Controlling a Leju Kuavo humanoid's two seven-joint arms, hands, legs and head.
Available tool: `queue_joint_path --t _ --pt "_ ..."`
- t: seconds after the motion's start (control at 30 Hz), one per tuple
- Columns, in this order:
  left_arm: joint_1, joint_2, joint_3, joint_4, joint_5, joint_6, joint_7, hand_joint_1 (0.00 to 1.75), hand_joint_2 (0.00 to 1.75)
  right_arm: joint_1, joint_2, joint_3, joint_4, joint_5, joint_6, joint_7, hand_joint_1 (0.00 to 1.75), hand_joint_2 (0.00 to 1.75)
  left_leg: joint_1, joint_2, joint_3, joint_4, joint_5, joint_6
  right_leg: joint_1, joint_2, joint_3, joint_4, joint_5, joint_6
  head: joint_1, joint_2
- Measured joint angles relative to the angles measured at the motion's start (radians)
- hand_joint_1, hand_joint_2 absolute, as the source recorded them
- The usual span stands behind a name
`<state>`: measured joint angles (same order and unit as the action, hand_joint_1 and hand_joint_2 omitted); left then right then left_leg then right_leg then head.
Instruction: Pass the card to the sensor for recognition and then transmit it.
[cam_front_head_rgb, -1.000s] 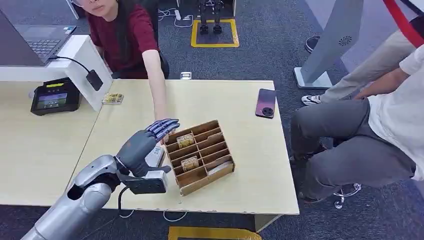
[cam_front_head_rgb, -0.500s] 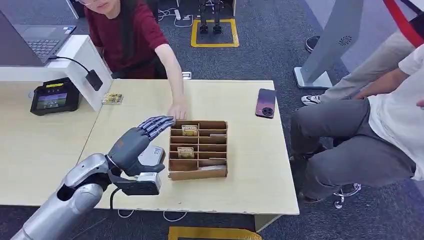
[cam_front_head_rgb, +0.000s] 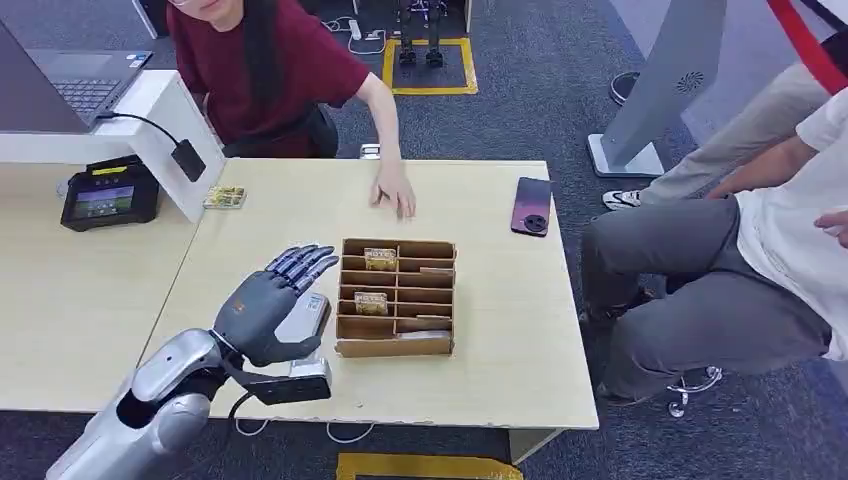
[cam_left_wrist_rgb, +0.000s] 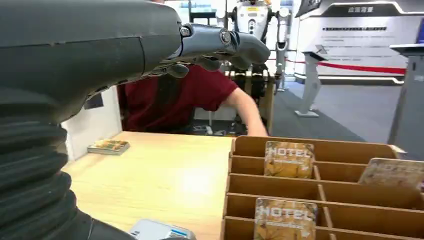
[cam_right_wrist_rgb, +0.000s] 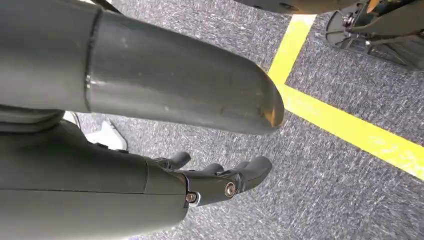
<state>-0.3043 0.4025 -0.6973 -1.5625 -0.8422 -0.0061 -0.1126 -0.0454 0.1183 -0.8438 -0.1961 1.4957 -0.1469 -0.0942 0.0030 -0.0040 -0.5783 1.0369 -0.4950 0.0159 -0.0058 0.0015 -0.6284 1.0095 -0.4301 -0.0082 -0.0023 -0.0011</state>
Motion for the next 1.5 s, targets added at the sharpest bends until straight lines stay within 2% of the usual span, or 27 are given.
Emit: queue_joint_path --t 0.2,0.63,0.83,1.3,1.5 --pt "0.011 -0.001 0.000 0.033 -0.102 0.019 0.005 0.00 1.75 0.000 0.000 -0.003 0.000 0.007 0.002 0.000 0.00 0.00 0.000 0.000 0.000 0.000 0.000 0.000 0.000 0.000 0.000 0.000 0.000 0.000 -0.001 0.000" --pt "0.024 -0.004 0.000 0.053 -0.121 0.021 0.001 0.00 1.75 0.000 0.000 -0.005 0.000 0.013 0.002 0.000 0.00 0.00 0.000 0.000 0.000 0.000 0.000 0.000 0.000 0.000 0.000 0.000 0.000 0.000 0.000 0.000" --pt "0.032 -0.022 -0.002 0.069 -0.144 0.026 0.002 0.00 1.75 -0.001 0.000 -0.005 0.000 0.016 0.002 0.000 0.00 0.00 0.000 0.000 0.000 0.000 0.000 0.000 0.000 0.000 0.000 0.000 0.000 0.000 0.000 0.000" --pt "0.033 -0.047 -0.008 0.093 -0.115 0.021 0.000 0.00 1.75 -0.002 0.000 -0.009 0.000 0.019 0.005 0.000 0.00 0.00 0.000 0.000 0.000 0.000 0.000 0.000 0.000 0.000 0.000 0.000 0.000 0.000 -0.001 0.000" --pt "0.034 -0.079 -0.027 0.111 -0.129 0.025 0.002 0.00 1.75 -0.003 0.001 -0.009 0.000 0.020 0.004 -0.002 0.00 0.00 0.000 0.000 0.000 0.000 0.000 0.000 0.000 0.000 0.000 0.000 0.000 0.000 -0.001 0.000"
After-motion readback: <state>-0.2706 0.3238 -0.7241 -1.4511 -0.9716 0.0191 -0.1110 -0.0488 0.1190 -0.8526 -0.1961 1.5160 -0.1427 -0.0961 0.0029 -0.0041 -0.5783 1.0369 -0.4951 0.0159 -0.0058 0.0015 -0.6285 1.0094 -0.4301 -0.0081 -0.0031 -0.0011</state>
